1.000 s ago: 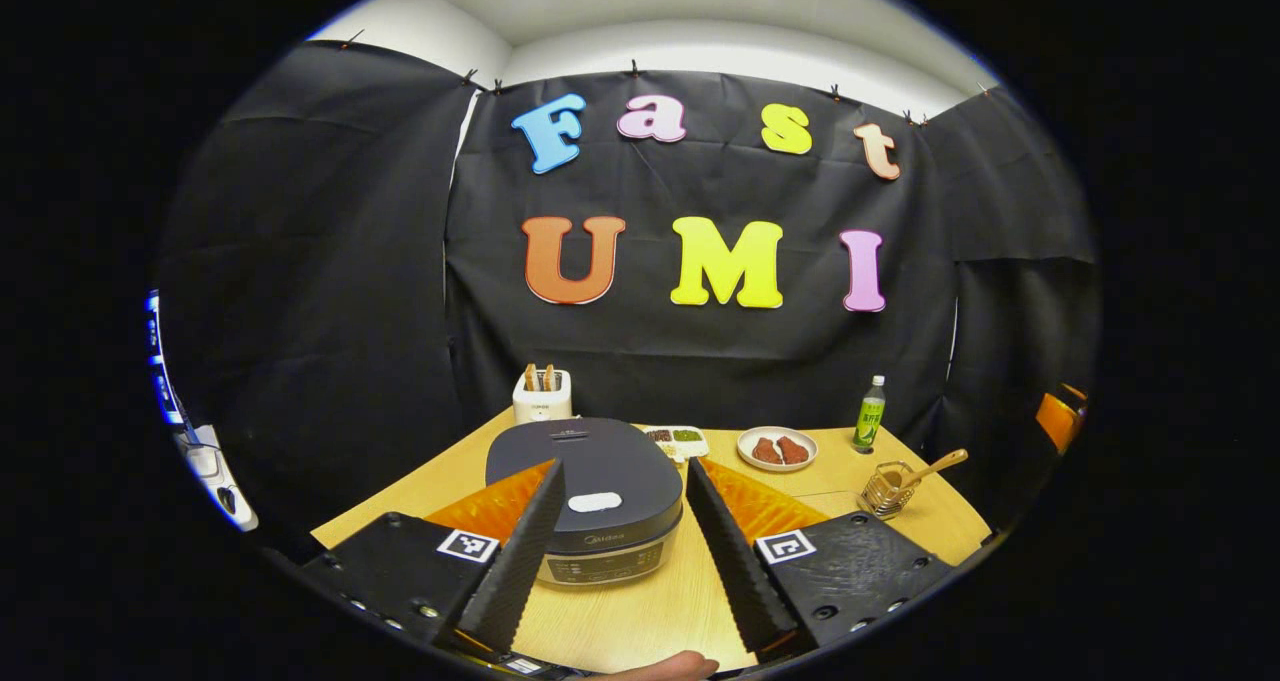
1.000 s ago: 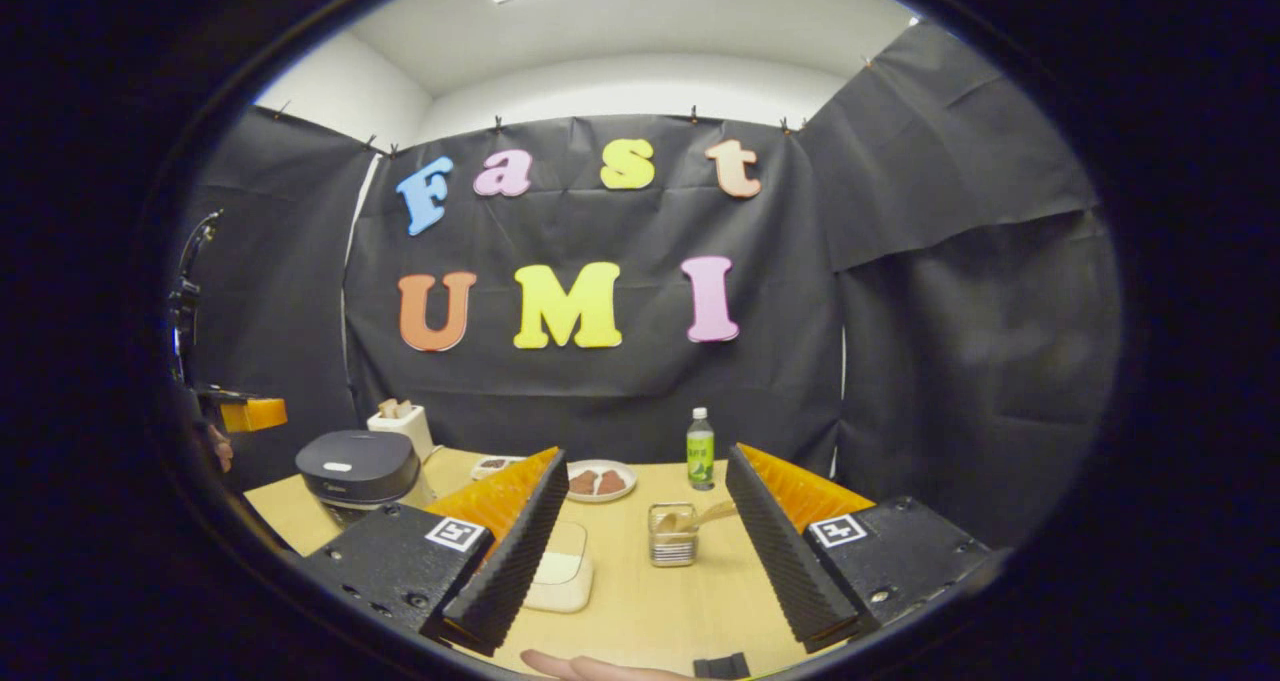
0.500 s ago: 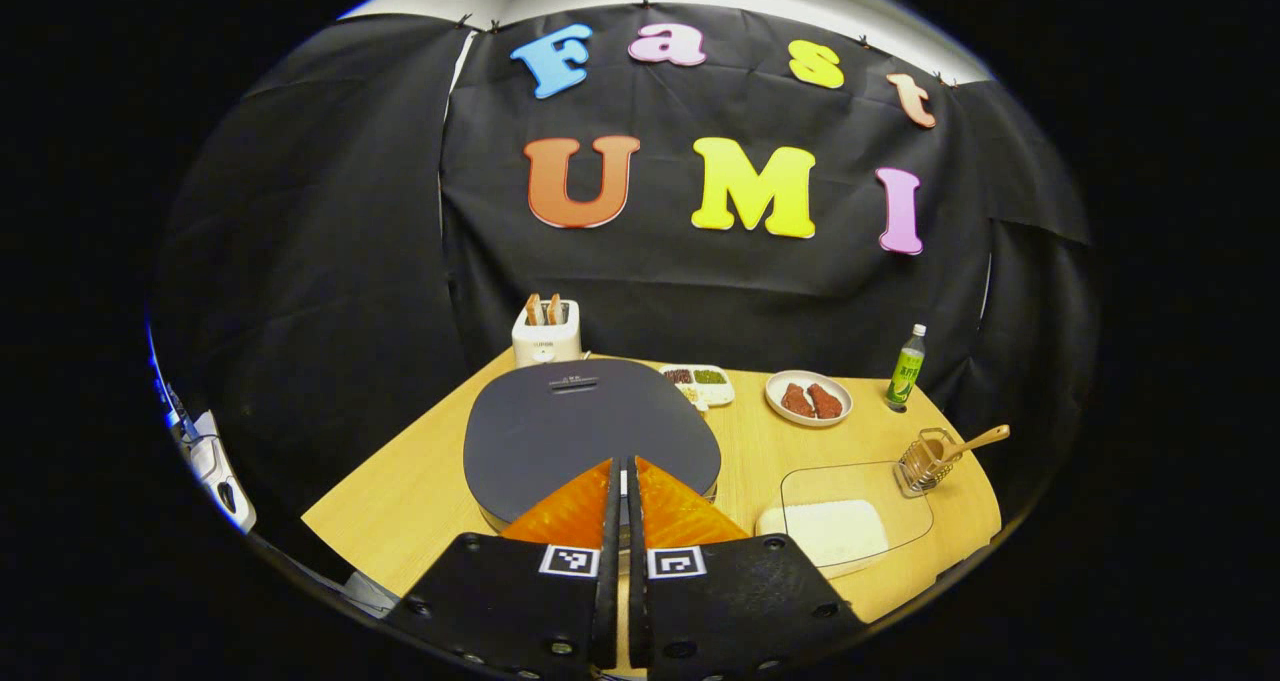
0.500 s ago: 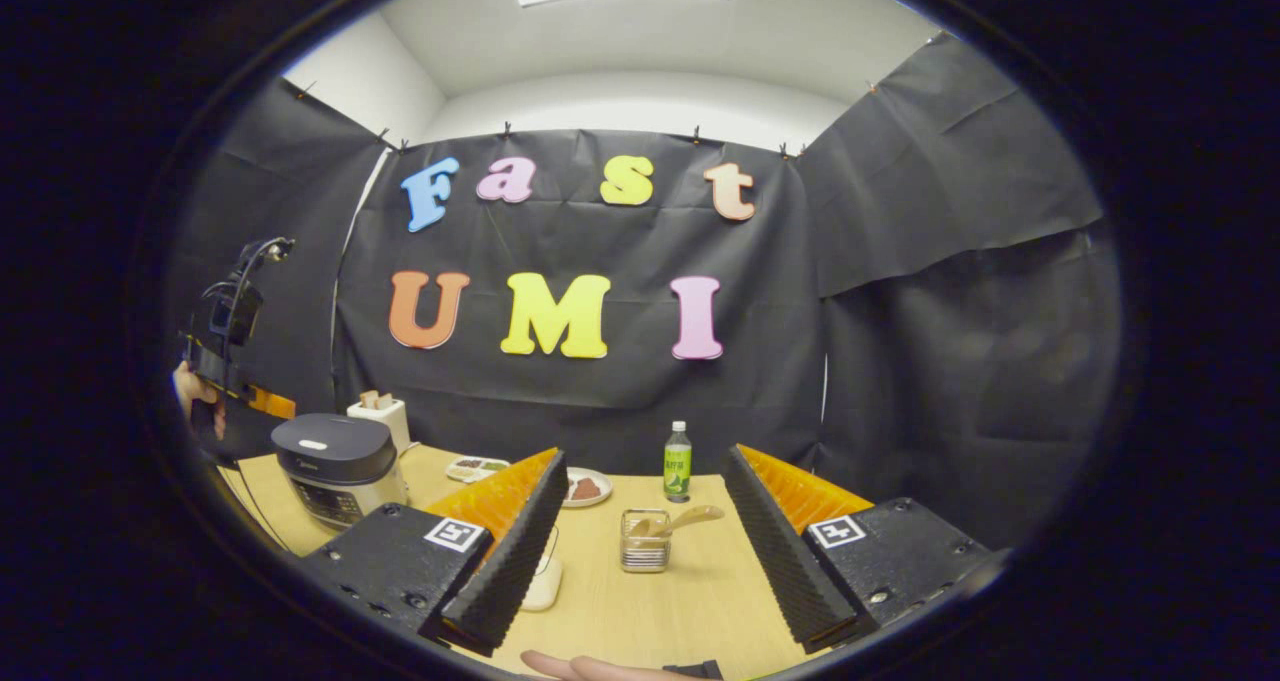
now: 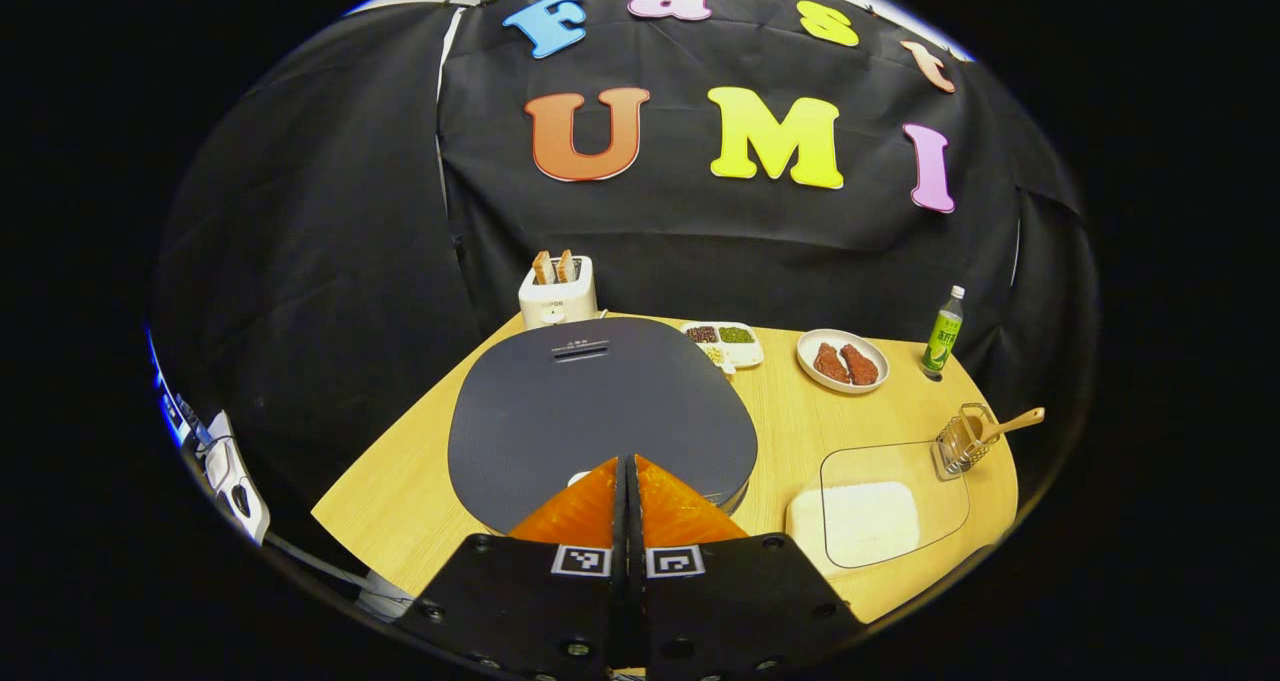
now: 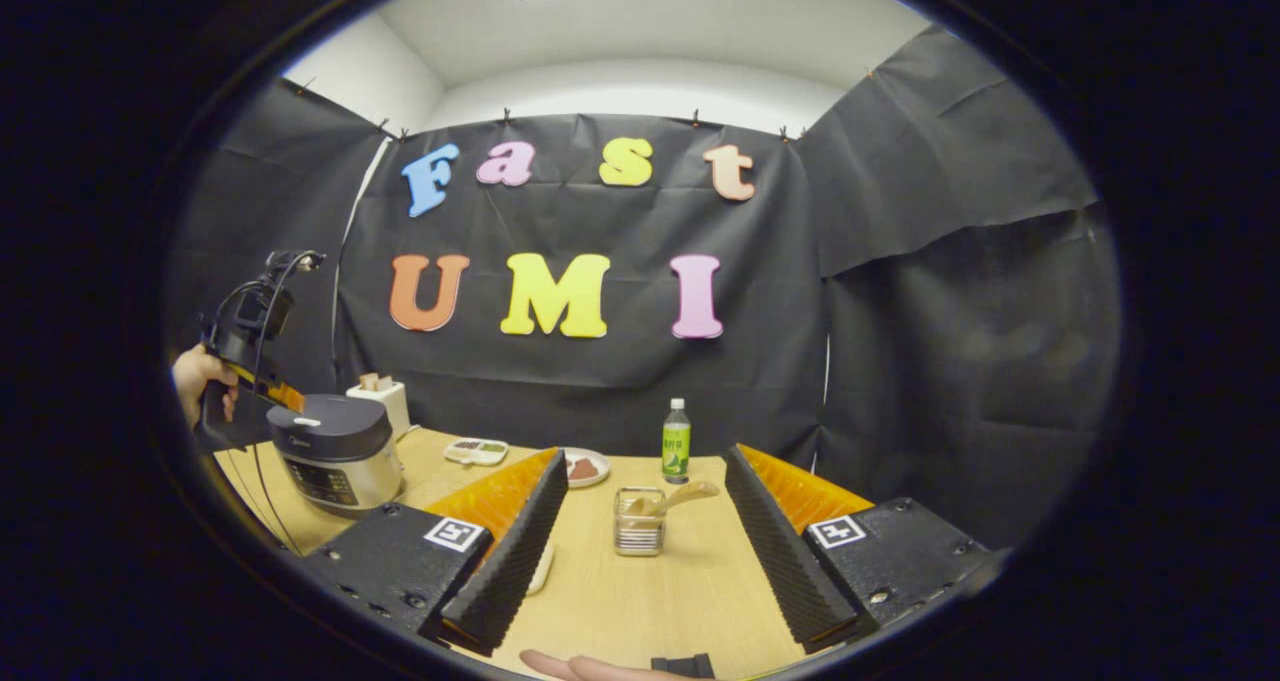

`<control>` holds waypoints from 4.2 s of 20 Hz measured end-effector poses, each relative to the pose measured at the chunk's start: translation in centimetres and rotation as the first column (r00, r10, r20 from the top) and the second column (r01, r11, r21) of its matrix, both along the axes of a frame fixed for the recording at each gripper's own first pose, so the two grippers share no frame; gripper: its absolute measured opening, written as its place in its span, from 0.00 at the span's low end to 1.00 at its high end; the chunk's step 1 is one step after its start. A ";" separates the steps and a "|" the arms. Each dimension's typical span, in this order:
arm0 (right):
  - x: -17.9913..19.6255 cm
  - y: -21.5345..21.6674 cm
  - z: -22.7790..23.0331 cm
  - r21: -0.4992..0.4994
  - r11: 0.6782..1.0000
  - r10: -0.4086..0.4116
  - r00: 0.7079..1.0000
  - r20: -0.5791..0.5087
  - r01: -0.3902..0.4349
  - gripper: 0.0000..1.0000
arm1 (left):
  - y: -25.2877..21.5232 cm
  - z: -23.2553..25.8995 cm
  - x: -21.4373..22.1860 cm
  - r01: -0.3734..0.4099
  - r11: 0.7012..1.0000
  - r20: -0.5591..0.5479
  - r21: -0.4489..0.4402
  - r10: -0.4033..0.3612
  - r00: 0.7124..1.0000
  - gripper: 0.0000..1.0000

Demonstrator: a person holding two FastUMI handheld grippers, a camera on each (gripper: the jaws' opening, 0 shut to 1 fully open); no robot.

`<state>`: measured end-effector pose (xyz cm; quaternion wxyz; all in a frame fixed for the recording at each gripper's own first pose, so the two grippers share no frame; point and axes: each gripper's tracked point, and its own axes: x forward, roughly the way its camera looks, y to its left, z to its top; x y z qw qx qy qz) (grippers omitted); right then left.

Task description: Close the left gripper, press the button to open the rice cooker; take a wooden spoon from the chopstick holder with the right hand, scoop a spoonful of rice and pour it into the rice cooker, then put the wooden spoon back into the chopstick holder.

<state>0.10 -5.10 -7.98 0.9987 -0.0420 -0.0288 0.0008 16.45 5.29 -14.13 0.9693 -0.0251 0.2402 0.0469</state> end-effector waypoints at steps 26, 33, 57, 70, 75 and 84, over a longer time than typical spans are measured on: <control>1.0 1.4 -3.6 0.086 0.996 0.023 0.998 -0.058 -0.018 1.00 | -0.1 10.0 -3.8 0.048 0.999 0.310 -0.006 -0.044 0.950 0.96; 2.9 0.5 -6.4 0.110 0.994 0.015 0.995 -0.100 -0.004 1.00 | -1.0 13.1 -9.3 0.037 0.999 0.405 0.021 -0.042 0.913 0.96; 21.7 -4.8 -12.3 0.138 0.986 -0.079 0.990 -0.114 0.094 0.95 | -4.4 8.7 -24.6 0.097 0.995 0.542 0.004 -0.084 0.836 0.94; 25.9 -1.0 -11.6 0.122 0.991 -0.037 0.981 -0.189 0.061 0.24 | -5.0 7.1 -24.3 0.152 0.988 0.515 0.029 -0.146 0.844 0.93; 25.0 0.7 -7.2 0.065 0.997 -0.021 0.993 -0.117 0.029 0.22 | -3.7 7.0 -24.4 0.149 0.989 0.525 0.007 -0.130 0.841 0.93; 19.3 6.3 0.8 -0.036 0.998 0.059 0.998 0.008 -0.058 0.22 | -2.9 6.4 -25.2 0.145 0.989 0.515 -0.002 -0.123 0.848 0.94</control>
